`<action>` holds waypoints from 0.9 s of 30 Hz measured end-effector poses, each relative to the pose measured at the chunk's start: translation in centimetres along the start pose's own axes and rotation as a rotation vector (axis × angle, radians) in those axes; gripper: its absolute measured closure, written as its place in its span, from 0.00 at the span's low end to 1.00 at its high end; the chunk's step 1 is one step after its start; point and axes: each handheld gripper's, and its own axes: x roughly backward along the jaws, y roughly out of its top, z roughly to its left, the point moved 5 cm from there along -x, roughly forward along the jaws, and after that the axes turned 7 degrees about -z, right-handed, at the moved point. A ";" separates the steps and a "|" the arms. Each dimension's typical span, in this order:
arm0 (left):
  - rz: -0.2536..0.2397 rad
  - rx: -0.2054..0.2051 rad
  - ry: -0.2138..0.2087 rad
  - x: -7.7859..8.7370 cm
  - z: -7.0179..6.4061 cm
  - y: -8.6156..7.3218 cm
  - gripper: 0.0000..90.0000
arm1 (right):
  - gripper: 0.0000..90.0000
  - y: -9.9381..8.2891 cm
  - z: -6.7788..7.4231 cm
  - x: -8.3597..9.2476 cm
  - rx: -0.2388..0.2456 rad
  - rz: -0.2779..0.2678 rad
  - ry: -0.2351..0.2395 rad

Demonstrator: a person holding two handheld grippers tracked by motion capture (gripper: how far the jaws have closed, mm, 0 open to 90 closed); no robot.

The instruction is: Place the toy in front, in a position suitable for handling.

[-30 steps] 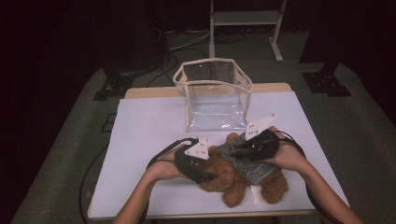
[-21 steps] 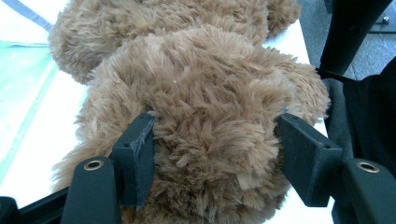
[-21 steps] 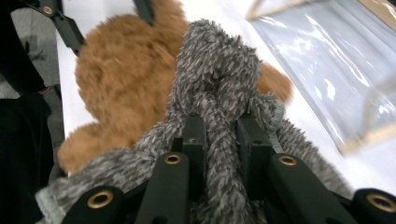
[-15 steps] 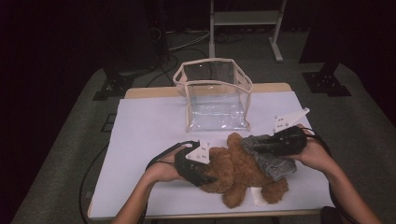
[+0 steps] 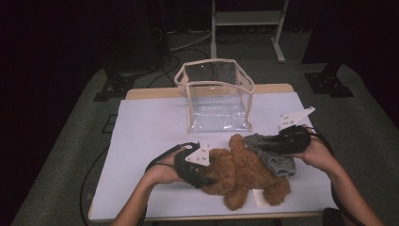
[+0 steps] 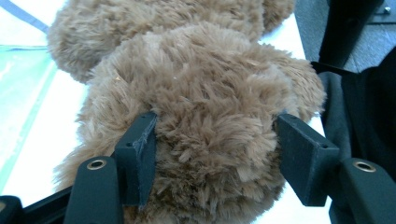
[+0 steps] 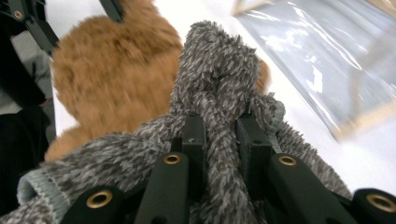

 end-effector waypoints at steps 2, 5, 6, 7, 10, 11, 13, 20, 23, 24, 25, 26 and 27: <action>-0.007 0.007 0.009 -0.1 0.3 0.1 0.40 | 0.84 -1.1 -0.4 1.3 -0.033 -0.022 -0.016; -0.025 0.035 0.020 -0.4 0.9 0.3 0.42 | 0.84 -1.9 -0.3 2.3 -0.048 -0.046 -0.024; -0.031 0.042 0.025 -0.5 1.1 0.3 0.42 | 0.84 -1.8 0.0 2.3 -0.041 -0.047 -0.025; -0.032 0.050 0.032 -0.6 1.3 0.4 0.42 | 0.84 -1.6 0.2 2.2 -0.029 -0.045 -0.026; -0.046 0.082 0.050 -0.8 1.9 0.6 0.42 | 0.84 -0.5 1.1 1.5 0.005 -0.054 -0.005; -0.050 0.092 0.058 -0.8 2.2 0.6 0.41 | 0.84 0.0 1.6 1.0 0.018 -0.059 0.011; -0.063 0.114 0.077 -0.8 2.6 0.6 0.41 | 0.84 0.8 2.6 0.0 0.045 -0.060 0.040; -0.094 0.105 0.082 0.4 2.7 0.3 0.39 | 0.84 1.0 4.0 -1.7 0.099 -0.028 0.050; -0.107 0.095 0.073 1.1 2.4 0.2 0.39 | 0.84 0.2 2.9 -1.1 0.064 -0.031 0.025; -0.091 0.079 0.059 1.5 1.9 -0.4 0.39 | 0.84 0.0 2.3 -0.9 0.052 -0.039 0.021; -0.091 0.079 0.059 1.5 1.9 -0.4 0.39 | 0.84 -0.1 1.9 -0.8 0.042 -0.042 0.012; -0.084 0.085 0.061 1.3 1.8 -0.8 0.39 | 0.84 -0.1 1.7 -0.8 0.037 -0.044 0.009; -0.084 0.085 0.066 1.1 1.8 -1.1 0.39 | 0.84 0.0 1.5 -0.9 0.036 -0.048 0.007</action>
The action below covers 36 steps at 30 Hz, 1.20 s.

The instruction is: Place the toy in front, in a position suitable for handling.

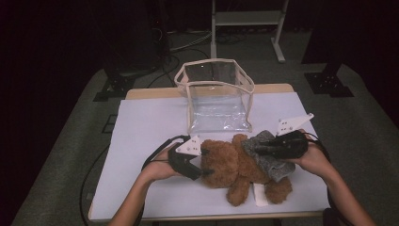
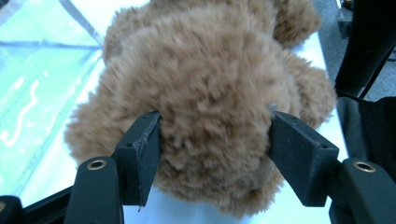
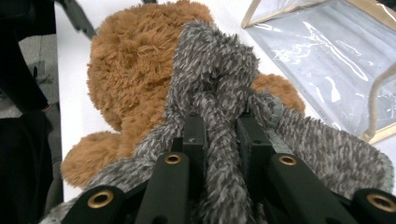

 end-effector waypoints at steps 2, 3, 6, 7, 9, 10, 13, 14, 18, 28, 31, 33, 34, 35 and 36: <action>-0.009 0.003 0.006 -0.3 0.1 -0.2 0.42 | 0.84 0.3 -0.1 -0.3 0.006 0.004 -0.010; -0.037 0.024 0.013 -0.8 0.3 -0.2 0.43 | 0.84 0.5 0.0 -0.5 0.014 0.005 -0.017; -0.064 0.045 0.006 -1.5 0.4 0.2 0.46 | 0.84 1.4 0.7 -1.1 0.045 0.013 -0.017; -0.066 0.048 0.009 -1.7 0.4 0.4 0.46 | 0.84 1.9 1.2 -1.5 0.066 0.016 -0.006; -0.053 0.033 0.014 -2.2 0.3 0.7 0.46 | 0.84 2.3 2.1 -2.4 0.099 0.023 0.015; -0.051 0.028 0.013 -2.4 0.3 0.8 0.46 | 0.84 2.6 2.7 -2.9 0.113 0.027 0.030; -0.028 0.013 0.016 -2.4 0.1 0.8 0.45 | 0.84 2.7 3.8 -3.9 0.147 0.043 0.037; -0.029 0.013 0.014 -2.3 0.1 0.7 0.44 | 0.84 2.6 3.8 -3.9 0.143 0.042 0.038; -0.017 0.002 0.028 -0.9 -0.1 -0.2 0.44 | 0.84 1.4 3.0 -3.0 0.112 0.040 0.024; -0.026 0.019 0.009 -2.1 -0.3 -0.7 0.46 | 0.84 2.9 4.8 -3.7 0.154 0.014 0.041; -0.029 0.012 0.002 -2.3 -0.5 -0.7 0.46 | 0.84 4.2 5.5 -4.8 0.170 0.000 0.067; -0.025 0.010 0.004 -2.3 -0.5 -0.7 0.46 | 0.84 4.5 5.6 -5.3 0.179 0.003 0.070; -0.019 0.008 0.011 -2.1 -0.5 -0.8 0.46 | 0.84 4.7 5.6 -5.7 0.184 0.010 0.070; -0.027 0.017 0.012 -2.0 -0.5 -0.8 0.46 | 0.84 4.8 5.5 -6.1 0.181 0.020 0.071; -0.036 0.023 0.009 -1.9 -0.5 -0.8 0.46 | 0.84 4.7 5.3 -6.1 0.171 0.018 0.072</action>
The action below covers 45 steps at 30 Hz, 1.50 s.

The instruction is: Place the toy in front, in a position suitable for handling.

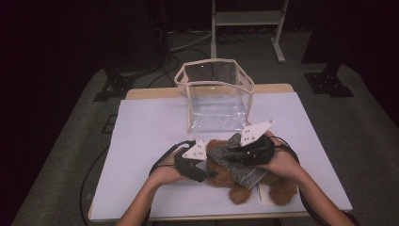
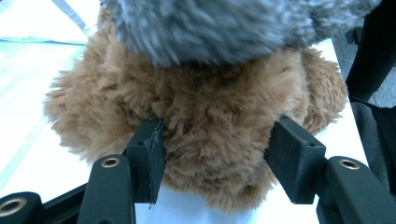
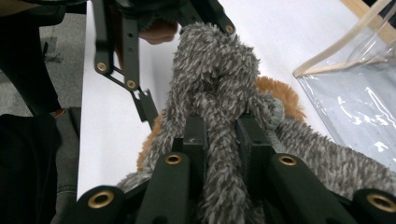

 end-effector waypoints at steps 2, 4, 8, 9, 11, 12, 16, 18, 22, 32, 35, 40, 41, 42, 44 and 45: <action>-0.008 -0.003 -0.001 0.0 -0.1 0.0 0.46 | 0.84 -0.4 -0.6 0.5 -0.030 -0.004 -0.007; -0.010 -0.006 -0.004 -0.2 -0.2 0.1 0.47 | 0.84 -0.8 -1.2 1.1 -0.055 -0.001 -0.016; -0.005 -0.017 -0.003 -0.5 -0.3 0.3 0.47 | 0.84 -0.2 -1.9 0.7 -0.065 0.028 -0.007; 0.001 -0.024 -0.005 -0.5 -0.3 0.3 0.47 | 0.84 0.1 -2.1 0.2 -0.071 0.031 0.001; 0.004 -0.034 -0.008 -0.5 -0.5 0.3 0.47 | 0.84 0.9 -2.5 -1.0 -0.082 0.044 0.021; 0.005 -0.037 -0.009 -0.6 -0.5 0.3 0.47 | 0.84 1.1 -2.6 -1.4 -0.088 0.056 0.021; 0.010 -0.040 -0.006 -0.6 -0.6 0.2 0.46 | 0.84 1.8 -3.3 -3.5 -0.083 0.089 0.031; 0.007 -0.038 -0.003 -0.4 -0.5 0.1 0.46 | 0.84 1.6 -3.9 -3.6 -0.101 0.090 0.036; 0.002 -0.042 -0.006 -0.5 -0.7 0.1 0.47 | 0.84 0.6 -4.7 -2.3 -0.135 0.087 0.019; 0.022 -0.056 -0.025 -0.8 -0.8 0.2 0.47 | 0.84 1.2 -4.5 -3.3 -0.119 0.091 0.021; 0.016 -0.050 -0.018 -0.6 -0.8 0.1 0.47 | 0.84 1.1 -4.5 -3.1 -0.118 0.092 0.015; 0.022 -0.052 0.000 -0.3 -0.4 0.0 0.46 | 0.84 -0.2 -3.6 -0.1 -0.122 0.068 -0.018; 0.022 -0.051 0.002 -0.2 -0.4 -0.1 0.46 | 0.84 -0.6 -3.3 0.6 -0.126 0.066 -0.026; 0.025 -0.051 0.004 -0.2 -0.4 -0.2 0.46 | 0.84 -1.1 -2.9 1.3 -0.129 0.062 -0.034; 0.031 -0.050 0.004 -0.1 -0.5 -0.3 0.45 | 0.84 -2.1 -2.1 2.4 -0.133 0.062 -0.051; 0.031 -0.050 0.004 -0.1 -0.5 -0.3 0.45 | 0.84 -2.6 -1.6 2.8 -0.132 0.061 -0.059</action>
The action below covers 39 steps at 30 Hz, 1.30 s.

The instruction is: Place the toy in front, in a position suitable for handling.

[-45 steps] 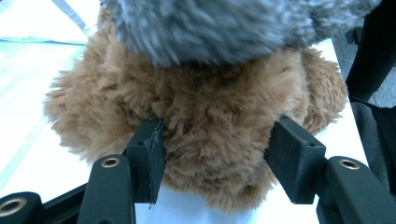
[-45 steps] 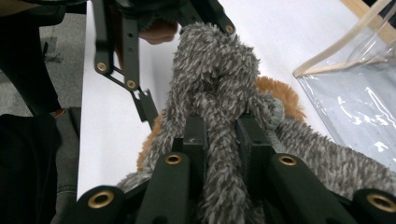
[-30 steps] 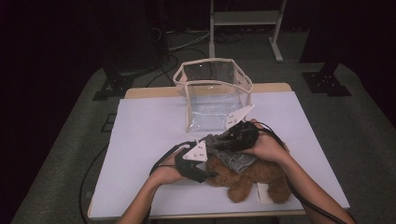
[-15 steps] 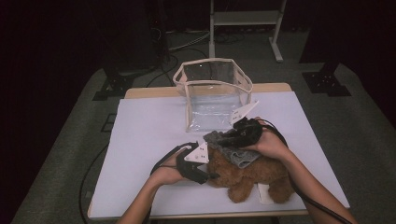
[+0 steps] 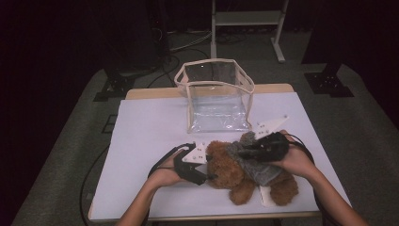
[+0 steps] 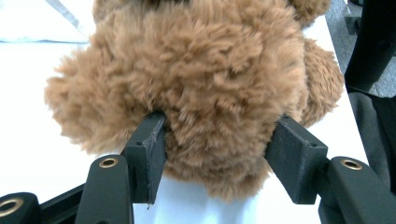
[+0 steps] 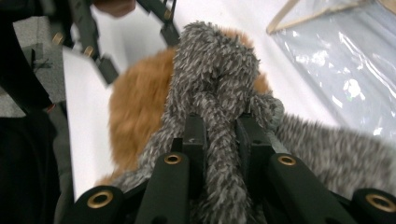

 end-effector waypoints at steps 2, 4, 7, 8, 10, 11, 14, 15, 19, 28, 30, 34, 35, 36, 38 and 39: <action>0.004 0.006 -0.003 0.1 -0.2 -0.3 0.45 | 0.84 -0.9 0.7 0.9 -0.008 -0.015 -0.011; 0.010 0.008 -0.006 0.1 -0.3 -0.6 0.45 | 0.84 -1.5 1.4 1.7 -0.001 -0.027 -0.027; -0.001 0.019 -0.013 0.1 -0.3 -0.8 0.44 | 0.84 -2.0 2.5 2.3 0.015 -0.035 -0.040; -0.005 0.021 -0.016 0.1 -0.4 -0.8 0.44 | 0.84 -2.1 2.7 2.2 0.024 -0.034 -0.042; -0.007 0.023 -0.018 -0.1 -0.4 -0.8 0.44 | 0.84 -2.3 3.1 2.0 0.033 -0.027 -0.047; -0.004 0.025 -0.016 -0.2 -0.4 -0.8 0.44 | 0.84 -2.3 3.1 1.7 0.038 -0.025 -0.054; -0.003 0.022 -0.015 -0.3 -0.4 -0.8 0.43 | 0.84 -2.2 2.9 1.2 0.042 -0.020 -0.056; 0.002 0.017 -0.002 -0.3 -0.3 -0.7 0.43 | 0.84 -1.9 2.4 0.7 0.051 -0.013 -0.066; 0.007 0.014 0.021 0.0 0.1 -0.8 0.42 | 0.84 -1.2 0.5 -0.1 0.050 -0.008 -0.070; 0.003 0.041 0.087 -0.2 1.8 -0.8 0.41 | 0.84 0.8 -4.5 -2.0 0.019 -0.001 -0.096; 0.002 0.047 0.091 -0.3 1.9 -0.8 0.41 | 0.84 1.0 -5.0 -2.3 0.013 0.003 -0.098; 0.001 0.032 0.097 -0.1 1.9 -0.7 0.42 | 0.84 0.8 -5.7 -2.3 0.001 -0.015 -0.080; -0.002 0.029 0.104 -0.1 1.8 -0.6 0.42 | 0.84 0.7 -5.7 -2.3 -0.007 -0.024 -0.075; 0.003 0.015 0.107 0.0 1.8 -0.5 0.42 | 0.84 0.6 -5.7 -2.2 -0.010 -0.031 -0.073; 0.005 -0.003 0.120 0.0 1.7 -0.4 0.42 | 0.84 0.5 -5.6 -2.0 -0.009 -0.044 -0.070; 0.008 -0.009 0.125 -0.1 1.7 -0.3 0.43 | 0.84 0.5 -5.5 -2.0 -0.006 -0.046 -0.070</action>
